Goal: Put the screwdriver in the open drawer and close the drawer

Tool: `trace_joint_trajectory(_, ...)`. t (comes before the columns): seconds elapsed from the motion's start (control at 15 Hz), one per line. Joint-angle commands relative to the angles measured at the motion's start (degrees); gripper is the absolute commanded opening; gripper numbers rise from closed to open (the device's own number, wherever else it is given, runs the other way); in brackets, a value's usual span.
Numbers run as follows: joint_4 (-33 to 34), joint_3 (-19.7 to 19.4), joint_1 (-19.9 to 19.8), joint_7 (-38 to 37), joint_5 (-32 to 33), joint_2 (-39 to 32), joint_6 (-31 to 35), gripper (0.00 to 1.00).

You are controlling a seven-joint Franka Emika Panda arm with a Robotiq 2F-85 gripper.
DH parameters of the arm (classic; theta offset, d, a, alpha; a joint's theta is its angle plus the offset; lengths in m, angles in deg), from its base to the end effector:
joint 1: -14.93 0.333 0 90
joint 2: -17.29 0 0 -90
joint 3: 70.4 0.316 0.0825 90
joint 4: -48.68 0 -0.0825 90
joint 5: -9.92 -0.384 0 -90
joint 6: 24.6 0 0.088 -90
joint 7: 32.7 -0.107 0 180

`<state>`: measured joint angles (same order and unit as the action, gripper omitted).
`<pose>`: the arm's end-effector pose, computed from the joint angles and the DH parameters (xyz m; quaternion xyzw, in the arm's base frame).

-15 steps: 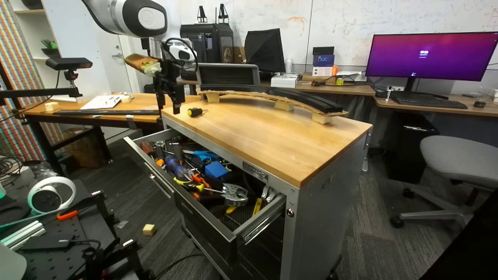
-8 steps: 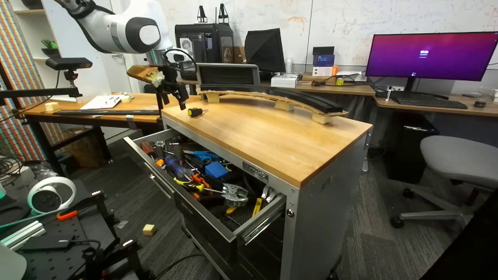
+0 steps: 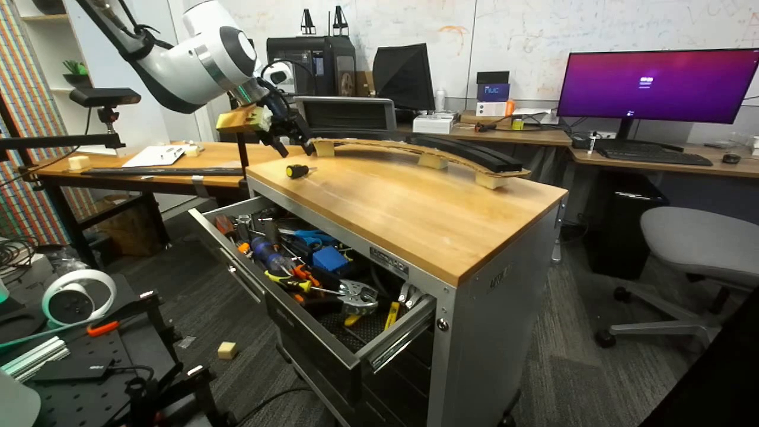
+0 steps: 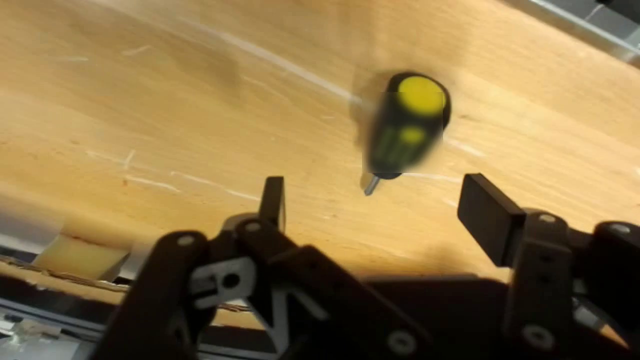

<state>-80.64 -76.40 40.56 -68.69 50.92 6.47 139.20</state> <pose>0.5180 0.2236 0.3146 0.9498 0.1784 0.2487 0.0650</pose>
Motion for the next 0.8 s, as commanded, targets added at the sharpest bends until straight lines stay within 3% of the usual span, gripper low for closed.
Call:
trace_joint_trajectory(0.0, 0.9, -2.7, 1.9, -8.6, 8.0, -1.8, 0.4, 0.58)
trace_joint_trajectory(0.07, -0.4, -0.4, 0.6, -4.8, 2.2, -2.3, -1.1, 0.88)
trace_joint_trajectory(0.2, -1.6, 6.5, -3.8, 1.0, -10.0, -3.8, -2.4, 0.93)
trace_joint_trajectory(0.33, -0.4, 9.5, -4.7, 6.3, -19.7, -5.0, -3.0, 1.00)
trace_joint_trajectory(0.53, 0.9, 10.2, -5.0, 8.5, -24.4, -6.0, -3.8, 1.00)
trace_joint_trajectory(0.73, 1.1, 8.8, -4.1, 7.7, -23.8, -6.1, -2.7, 1.00)
